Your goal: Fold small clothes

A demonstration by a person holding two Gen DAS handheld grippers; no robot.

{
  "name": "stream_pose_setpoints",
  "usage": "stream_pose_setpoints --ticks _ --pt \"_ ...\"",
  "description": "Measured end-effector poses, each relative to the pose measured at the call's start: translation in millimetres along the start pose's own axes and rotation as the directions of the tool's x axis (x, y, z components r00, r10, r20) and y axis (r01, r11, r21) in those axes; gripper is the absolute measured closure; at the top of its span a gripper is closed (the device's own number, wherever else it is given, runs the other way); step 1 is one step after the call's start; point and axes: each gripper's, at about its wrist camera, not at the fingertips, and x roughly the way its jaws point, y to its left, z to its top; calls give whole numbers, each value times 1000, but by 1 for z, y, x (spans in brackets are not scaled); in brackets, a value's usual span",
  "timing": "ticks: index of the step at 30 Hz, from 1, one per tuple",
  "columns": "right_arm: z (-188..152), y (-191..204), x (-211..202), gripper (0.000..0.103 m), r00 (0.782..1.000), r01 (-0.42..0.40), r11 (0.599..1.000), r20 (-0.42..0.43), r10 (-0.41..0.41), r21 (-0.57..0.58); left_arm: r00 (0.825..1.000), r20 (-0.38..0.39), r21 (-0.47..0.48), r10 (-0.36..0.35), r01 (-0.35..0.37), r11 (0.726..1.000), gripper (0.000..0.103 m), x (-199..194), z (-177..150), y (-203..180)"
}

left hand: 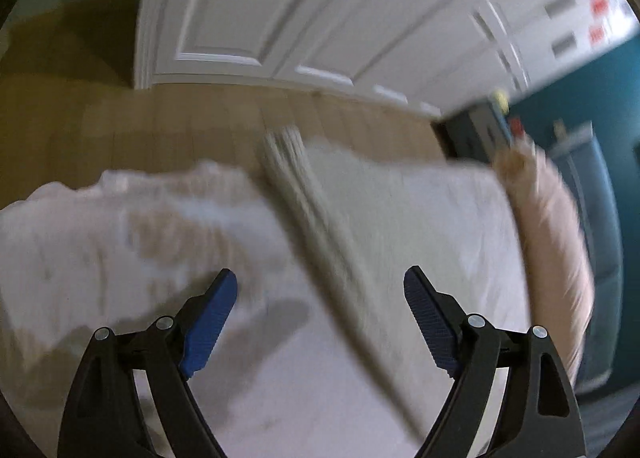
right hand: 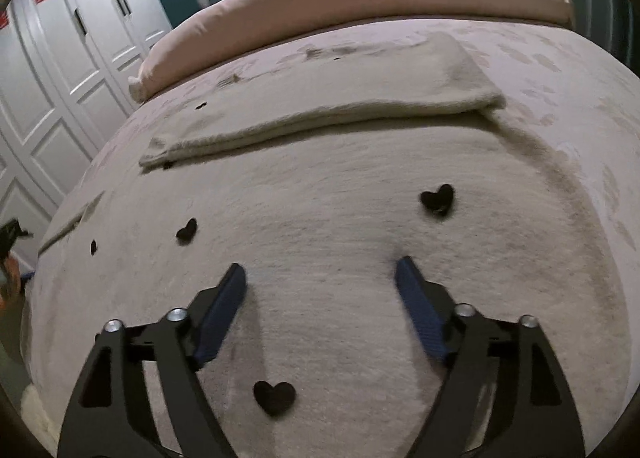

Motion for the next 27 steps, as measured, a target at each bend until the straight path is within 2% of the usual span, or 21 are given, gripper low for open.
stream_pose_setpoints --ticks 2,3,4,5,6,7,10,12,14,16,18,19,20,22,23,24,25,27 --pt "1 3 3 21 1000 6 1000 -9 -6 -17 1000 -12 -4 -5 5 1000 20 9 9 -3" --pt "1 4 5 20 1000 7 1000 -12 -8 -22 1000 -16 12 15 -15 1000 23 13 11 -7" --pt "1 5 5 19 1000 12 1000 -12 -13 -27 1000 -12 40 29 -29 999 30 15 13 -10" --pt "0 6 6 18 1000 16 999 -13 -16 -32 999 -15 63 28 -27 998 42 18 14 -17" --pt "0 7 7 16 1000 15 999 -15 -16 -38 999 -41 88 10 -7 996 72 24 14 -27" --pt "0 8 8 15 1000 17 999 -17 -17 -44 997 -76 115 3 5 993 91 26 12 -38" --pt "0 9 10 13 1000 17 998 -19 -18 -54 997 -48 194 -62 70 979 92 6 -4 -70" --pt "-1 9 11 12 1000 12 998 -18 -13 -54 990 -32 309 -135 138 941 92 -21 -25 -111" --pt "-1 9 10 12 1000 3 999 -16 -4 -48 970 -60 415 -236 240 877 92 -51 -58 -159" --pt "-1 7 10 12 1000 -7 999 -12 7 -40 940 -105 495 -325 333 803 92 -76 -96 -202" --pt "-1 5 9 11 1000 -21 999 -8 21 -30 895 -183 575 -407 433 694 92 -104 -155 -254" --pt "-1 5 8 11 1000 -26 999 -6 26 -26 879 -218 589 -424 466 660 92 -110 -177 -268" --pt "-1 4 7 11 999 -35 999 -3 35 -19 852 -285 598 -439 516 613 92 -116 -213 -286" --pt "0 2 6 11 999 -50 999 2 50 -8 814 -405 606 -416 580 545 91 -116 -282 -309" --pt "0 0 6 12 998 -62 998 5 62 -1 810 -448 626 -379 587 514 89 -111 -325 -315" --pt "0 -2 5 11 997 -72 997 8 72 6 812 -463 637 -355 584 504 85 -107 -346 -317" --pt "0 -3 5 12 997 -79 997 10 79 10 814 -498 652 -298 578 491 80 -95 -390 -313" --pt "1 -5 4 11 995 -97 995 14 97 23 823 -525 662 -218 556 503 69 -77 -434 -299"
